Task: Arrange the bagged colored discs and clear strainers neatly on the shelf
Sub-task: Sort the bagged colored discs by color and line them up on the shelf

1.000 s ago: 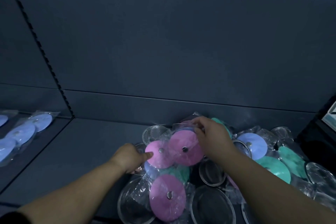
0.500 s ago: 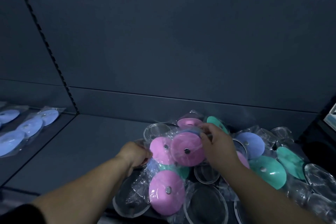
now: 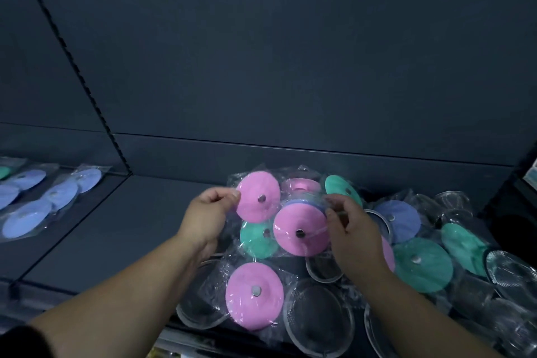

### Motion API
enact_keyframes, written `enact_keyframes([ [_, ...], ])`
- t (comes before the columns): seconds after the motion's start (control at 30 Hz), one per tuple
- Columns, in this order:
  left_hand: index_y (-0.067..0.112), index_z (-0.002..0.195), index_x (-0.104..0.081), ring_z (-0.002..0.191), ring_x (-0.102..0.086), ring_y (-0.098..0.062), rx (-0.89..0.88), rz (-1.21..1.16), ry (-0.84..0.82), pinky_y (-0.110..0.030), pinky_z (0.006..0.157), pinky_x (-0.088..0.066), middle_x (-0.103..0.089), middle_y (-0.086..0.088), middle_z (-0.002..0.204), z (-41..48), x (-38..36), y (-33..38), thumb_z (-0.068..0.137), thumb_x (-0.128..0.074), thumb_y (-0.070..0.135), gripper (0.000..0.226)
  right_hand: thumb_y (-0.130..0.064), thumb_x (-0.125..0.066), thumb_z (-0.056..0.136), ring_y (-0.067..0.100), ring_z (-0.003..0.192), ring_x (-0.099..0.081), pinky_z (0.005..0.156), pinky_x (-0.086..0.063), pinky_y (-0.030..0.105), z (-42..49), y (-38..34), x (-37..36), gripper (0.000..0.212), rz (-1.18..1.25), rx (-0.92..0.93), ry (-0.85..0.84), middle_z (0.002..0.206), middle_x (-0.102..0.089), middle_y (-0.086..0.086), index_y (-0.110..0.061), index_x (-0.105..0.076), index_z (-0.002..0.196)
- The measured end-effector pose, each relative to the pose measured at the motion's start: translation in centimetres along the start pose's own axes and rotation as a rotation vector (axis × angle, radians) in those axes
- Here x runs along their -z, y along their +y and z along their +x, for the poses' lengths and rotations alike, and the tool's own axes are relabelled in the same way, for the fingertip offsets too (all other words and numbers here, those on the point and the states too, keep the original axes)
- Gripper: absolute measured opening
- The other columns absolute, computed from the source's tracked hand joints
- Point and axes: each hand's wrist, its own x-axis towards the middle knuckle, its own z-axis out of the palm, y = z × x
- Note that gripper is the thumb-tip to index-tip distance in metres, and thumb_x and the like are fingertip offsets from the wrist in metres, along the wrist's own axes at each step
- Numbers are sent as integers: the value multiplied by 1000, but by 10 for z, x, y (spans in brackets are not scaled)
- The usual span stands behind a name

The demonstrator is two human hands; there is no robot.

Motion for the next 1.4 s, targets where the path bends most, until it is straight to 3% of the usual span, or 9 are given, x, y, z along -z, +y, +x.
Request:
enact_keyframes([
  [0.1,15,80,-70,83,-63,-17,-179,63,-42,-37,85,-53,-71,-6,88,-3,0,6,88,-66,14,8,-11,-56,92,10,90,-61,83,-47,26,-1,0,-1,23,5,-7,12,102,-67,-7,-23,-63,110],
  [0.2,14,85,-67,79,-61,-9,-311,93,-20,-31,83,-51,-69,0,86,-10,4,16,90,-63,14,7,-13,-57,92,6,87,-61,82,-47,25,-1,-10,-4,20,-3,13,36,99,-67,-10,-24,-64,108],
  [0.37,27,81,-64,81,-56,-27,-167,-101,41,-60,84,-50,-63,-10,91,-9,45,21,93,-58,26,14,-13,-59,91,-12,87,-57,75,-39,1,-8,-48,-24,19,63,42,56,93,-66,-19,-29,-63,100],
  [0.47,24,85,-59,81,-60,-35,-100,-136,117,-52,72,-53,-63,-17,96,-11,90,19,96,-53,27,14,-10,-60,90,-12,85,-60,76,-42,4,-17,-79,-52,19,138,19,14,91,-66,-20,-26,-65,99],
  [0.67,22,83,-54,73,-56,-28,-43,-226,297,-62,73,-49,-63,-18,87,-22,214,16,92,-52,27,11,-6,-61,89,3,71,-65,63,-51,19,-42,-157,-133,17,455,-208,-212,89,-73,-5,-20,-69,94],
  [0.93,17,90,-50,52,-46,-20,-24,-272,491,-34,53,-38,-52,-10,68,-50,394,9,97,-47,25,11,-5,-58,92,18,64,-68,53,-57,34,-105,-273,-272,11,739,-416,-457,86,-72,12,-11,-66,97],
  [1.07,12,86,-49,51,-46,-19,25,-325,444,-27,43,-42,-49,-10,76,-76,451,-1,99,-46,22,17,-4,-56,92,18,49,-61,39,-48,25,-147,-314,-347,13,752,-621,-549,79,-66,10,-11,-61,101],
  [1.23,14,88,-49,58,-57,-22,43,-455,409,-30,46,-51,-63,-7,70,-101,519,7,101,-44,18,15,-1,-57,92,33,80,-65,70,-54,43,-191,-352,-420,14,757,-748,-698,99,-68,23,-7,-58,104],
  [1.4,19,122,-54,87,-67,-26,55,-536,326,-33,57,-55,-72,-3,103,-106,577,7,101,-43,30,26,-1,-55,92,35,77,-64,67,-53,43,-217,-382,-476,13,686,-714,-791,97,-68,25,-11,-57,100],
])
